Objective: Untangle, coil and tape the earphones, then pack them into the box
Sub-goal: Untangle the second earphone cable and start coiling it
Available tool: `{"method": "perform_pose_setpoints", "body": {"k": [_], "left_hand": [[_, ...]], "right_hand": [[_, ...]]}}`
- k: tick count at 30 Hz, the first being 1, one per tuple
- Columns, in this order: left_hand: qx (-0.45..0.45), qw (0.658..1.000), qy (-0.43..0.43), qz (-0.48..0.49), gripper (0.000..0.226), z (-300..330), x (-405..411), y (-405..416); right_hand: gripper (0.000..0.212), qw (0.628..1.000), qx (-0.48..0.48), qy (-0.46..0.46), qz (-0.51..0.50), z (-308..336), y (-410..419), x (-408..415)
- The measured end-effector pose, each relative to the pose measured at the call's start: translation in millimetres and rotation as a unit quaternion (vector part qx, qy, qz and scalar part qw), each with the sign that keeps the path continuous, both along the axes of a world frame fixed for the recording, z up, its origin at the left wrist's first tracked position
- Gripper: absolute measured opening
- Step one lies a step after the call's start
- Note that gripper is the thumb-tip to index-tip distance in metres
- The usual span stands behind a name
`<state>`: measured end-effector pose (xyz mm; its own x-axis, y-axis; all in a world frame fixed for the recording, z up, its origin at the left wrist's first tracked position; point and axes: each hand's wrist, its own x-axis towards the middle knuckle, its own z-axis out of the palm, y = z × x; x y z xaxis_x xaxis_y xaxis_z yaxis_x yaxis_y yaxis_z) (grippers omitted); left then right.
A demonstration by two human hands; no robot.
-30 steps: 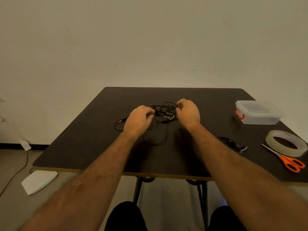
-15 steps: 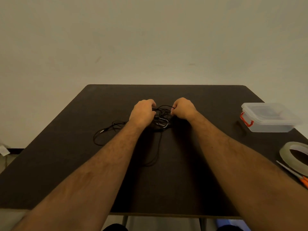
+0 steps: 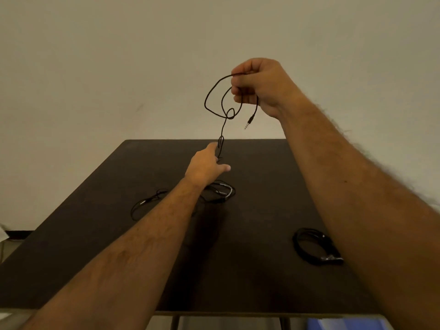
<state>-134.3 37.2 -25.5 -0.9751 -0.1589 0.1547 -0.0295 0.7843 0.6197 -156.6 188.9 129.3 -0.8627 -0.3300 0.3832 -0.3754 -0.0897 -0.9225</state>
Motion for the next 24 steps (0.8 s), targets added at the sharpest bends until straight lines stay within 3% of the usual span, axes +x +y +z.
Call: {"method": "perform_pose_setpoints", "body": {"k": [4, 8, 10, 12, 14, 16, 20, 22, 24], "left_hand": [[-0.003, 1.0, 0.014, 0.027, 0.072, 6.9, 8.7, 7.4], [-0.023, 0.999, 0.002, 0.039, 0.023, 3.1, 14.4, 5.6], [0.062, 0.997, 0.006, 0.034, 0.018, 11.4, 19.1, 9.1], [0.131, 0.99, 0.041, 0.02, 0.015, 32.0, 23.1, 16.0], [0.165, 0.982, 0.093, -0.011, 0.014, 61.8, 25.5, 22.7], [0.165, 0.975, 0.14, -0.048, 0.014, 90.6, 26.5, 28.9], [0.186, 0.959, 0.171, -0.132, 0.007, 127.5, 36.3, 44.2], [0.206, 0.949, 0.16, -0.18, 0.009, 137.7, 45.9, 47.1], [0.262, 0.931, 0.136, -0.216, 0.01, 141.6, 53.8, 43.9]], "right_hand": [[0.016, 0.993, -0.108, 0.003, 0.053, 36.0, 12.1, 30.7], [0.017, 0.98, -0.18, 0.062, 0.054, 62.4, 39.2, 54.6], [0.018, 0.984, -0.114, 0.136, -0.024, 61.8, 50.4, 56.9], [0.02, 0.979, 0.029, 0.173, -0.1, 43.7, 54.3, 51.5], [0.021, 0.966, 0.194, 0.136, -0.105, 12.6, 51.9, 44.8], [0.04, 0.942, 0.312, 0.086, -0.092, -20.9, 46.0, 39.2], [0.078, 0.931, 0.357, 0.021, -0.066, -62.6, 29.6, 32.5], [0.063, 0.933, 0.356, 0.013, -0.05, -69.2, 24.1, 28.9], [0.032, 0.934, 0.354, 0.019, -0.05, -68.4, 22.2, 28.0]]}}
